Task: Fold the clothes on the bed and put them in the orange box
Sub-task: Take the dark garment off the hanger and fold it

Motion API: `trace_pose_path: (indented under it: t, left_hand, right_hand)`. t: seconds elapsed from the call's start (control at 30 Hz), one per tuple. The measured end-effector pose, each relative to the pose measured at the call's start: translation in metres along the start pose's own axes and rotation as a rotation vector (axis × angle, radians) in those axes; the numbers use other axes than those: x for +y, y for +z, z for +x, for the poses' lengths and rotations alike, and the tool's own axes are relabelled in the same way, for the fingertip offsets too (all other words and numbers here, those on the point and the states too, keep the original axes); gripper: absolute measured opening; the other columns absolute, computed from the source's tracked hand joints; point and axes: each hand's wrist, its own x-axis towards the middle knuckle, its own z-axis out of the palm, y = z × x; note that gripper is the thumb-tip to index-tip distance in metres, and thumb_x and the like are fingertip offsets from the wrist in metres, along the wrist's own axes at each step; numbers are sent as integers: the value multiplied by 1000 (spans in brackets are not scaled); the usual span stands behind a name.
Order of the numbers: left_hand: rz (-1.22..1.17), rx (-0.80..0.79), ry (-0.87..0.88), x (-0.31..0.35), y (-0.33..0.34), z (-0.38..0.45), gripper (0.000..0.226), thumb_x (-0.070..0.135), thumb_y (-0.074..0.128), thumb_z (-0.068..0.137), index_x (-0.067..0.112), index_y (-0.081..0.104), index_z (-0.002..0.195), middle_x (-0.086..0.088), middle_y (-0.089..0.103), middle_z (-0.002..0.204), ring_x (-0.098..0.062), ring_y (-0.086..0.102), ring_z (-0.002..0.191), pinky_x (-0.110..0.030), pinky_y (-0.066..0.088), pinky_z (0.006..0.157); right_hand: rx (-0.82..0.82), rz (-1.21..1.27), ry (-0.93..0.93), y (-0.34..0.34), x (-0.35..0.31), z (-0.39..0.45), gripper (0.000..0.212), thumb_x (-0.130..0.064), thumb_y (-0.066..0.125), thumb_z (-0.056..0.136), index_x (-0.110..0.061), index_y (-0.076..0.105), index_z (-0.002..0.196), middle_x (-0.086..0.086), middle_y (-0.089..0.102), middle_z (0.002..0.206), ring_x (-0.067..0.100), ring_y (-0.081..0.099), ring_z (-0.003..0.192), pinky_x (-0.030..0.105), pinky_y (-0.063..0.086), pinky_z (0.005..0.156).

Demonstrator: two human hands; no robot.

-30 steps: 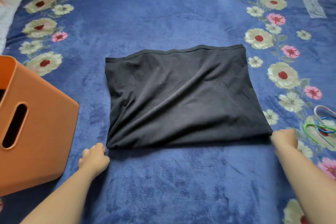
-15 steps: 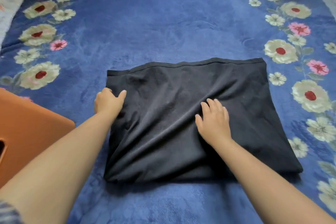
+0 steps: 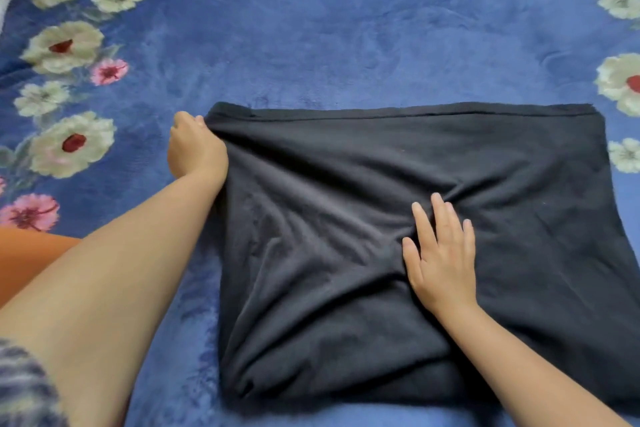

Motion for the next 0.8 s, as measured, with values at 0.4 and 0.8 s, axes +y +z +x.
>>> trace_pose_path:
  t: [0.4,0.8]
  left_hand:
    - [-103,-194,-97,-26,9,-17,45,31,36,98,-4,41,126,-24,47,131,-38,43,121,-39,33,96]
    - [156,-255,796,-13,21,-202,62,40,36,81,-4,57,120,-25,52,130,-43,45,124,-54,36,99]
  right_hand:
    - [-262,-166,23,1,-1,3,67,-48,10,96,-3,37,136,25,41,140,38,33,131,48,15,103]
    - [-102,-10,751,-104,125,-16,70,-40,60,85,2,36,135,23,39,140,38,33,131,49,27,104]
